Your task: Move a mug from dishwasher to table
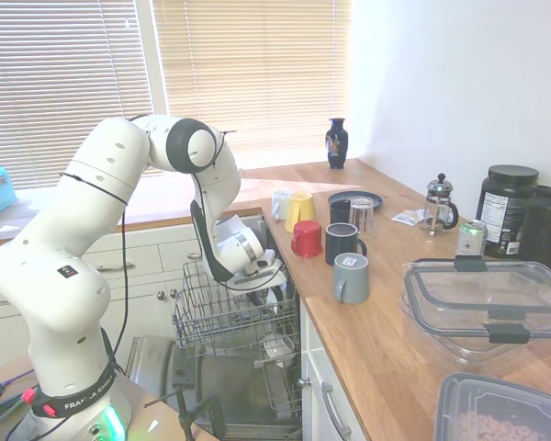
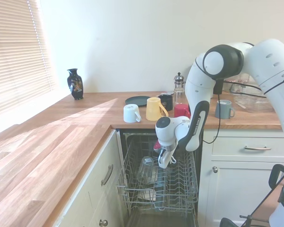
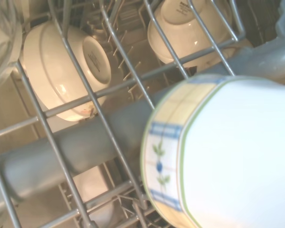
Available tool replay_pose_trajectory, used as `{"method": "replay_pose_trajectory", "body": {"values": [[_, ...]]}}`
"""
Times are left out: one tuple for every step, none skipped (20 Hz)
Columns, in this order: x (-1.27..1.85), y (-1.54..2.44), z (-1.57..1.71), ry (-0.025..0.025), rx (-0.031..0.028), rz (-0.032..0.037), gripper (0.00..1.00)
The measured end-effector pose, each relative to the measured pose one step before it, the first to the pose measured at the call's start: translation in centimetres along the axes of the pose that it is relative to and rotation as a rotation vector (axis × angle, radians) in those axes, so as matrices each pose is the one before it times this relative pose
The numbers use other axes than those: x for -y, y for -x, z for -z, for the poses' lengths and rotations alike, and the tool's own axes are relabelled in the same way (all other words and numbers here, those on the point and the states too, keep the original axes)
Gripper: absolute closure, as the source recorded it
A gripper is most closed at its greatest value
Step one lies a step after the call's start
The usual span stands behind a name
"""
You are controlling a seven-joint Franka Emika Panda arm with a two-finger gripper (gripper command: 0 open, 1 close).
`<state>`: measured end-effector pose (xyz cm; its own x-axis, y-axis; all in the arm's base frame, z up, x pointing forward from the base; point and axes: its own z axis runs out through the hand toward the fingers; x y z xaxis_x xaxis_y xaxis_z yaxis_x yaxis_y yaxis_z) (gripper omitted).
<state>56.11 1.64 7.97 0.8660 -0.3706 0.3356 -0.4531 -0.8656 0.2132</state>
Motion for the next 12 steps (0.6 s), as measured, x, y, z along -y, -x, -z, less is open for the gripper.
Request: {"method": "replay_pose_trajectory", "body": {"values": [[0.022,-0.007,0.026,-0.00033,-0.0002,-0.00266,1.0],[0.01,-0.013,0.017,0.00014,0.00011,-0.00347,1.0],[0.005,-0.014,0.014,0.00058,-0.00006,-0.00273,1.0],[0.001,-0.003,0.004,-0.00004,-0.00006,-0.00241,1.0],[0.002,-0.012,0.017,-0.00016,-0.0002,-0.00232,1.0],[0.005,-0.027,0.038,-0.00036,-0.0006,-0.00369,1.0],[0.015,-0.05,0.075,-0.00064,-0.00137,-0.00457,1.0],[0.008,-0.09,0.15,-0.00103,-0.0025,-0.00534,1.0],[-0.005,-0.107,0.237,-0.00136,-0.00348,-0.00687,1.0],[-0.05,-0.138,0.291,-0.00121,-0.00536,-0.00577,1.0],[-0.133,-0.118,0.408,-0.00123,-0.00771,-0.00374,1.0],[-0.063,-0.214,0.595,-0.00455,-0.00882,-0.00721,1.0]]}}
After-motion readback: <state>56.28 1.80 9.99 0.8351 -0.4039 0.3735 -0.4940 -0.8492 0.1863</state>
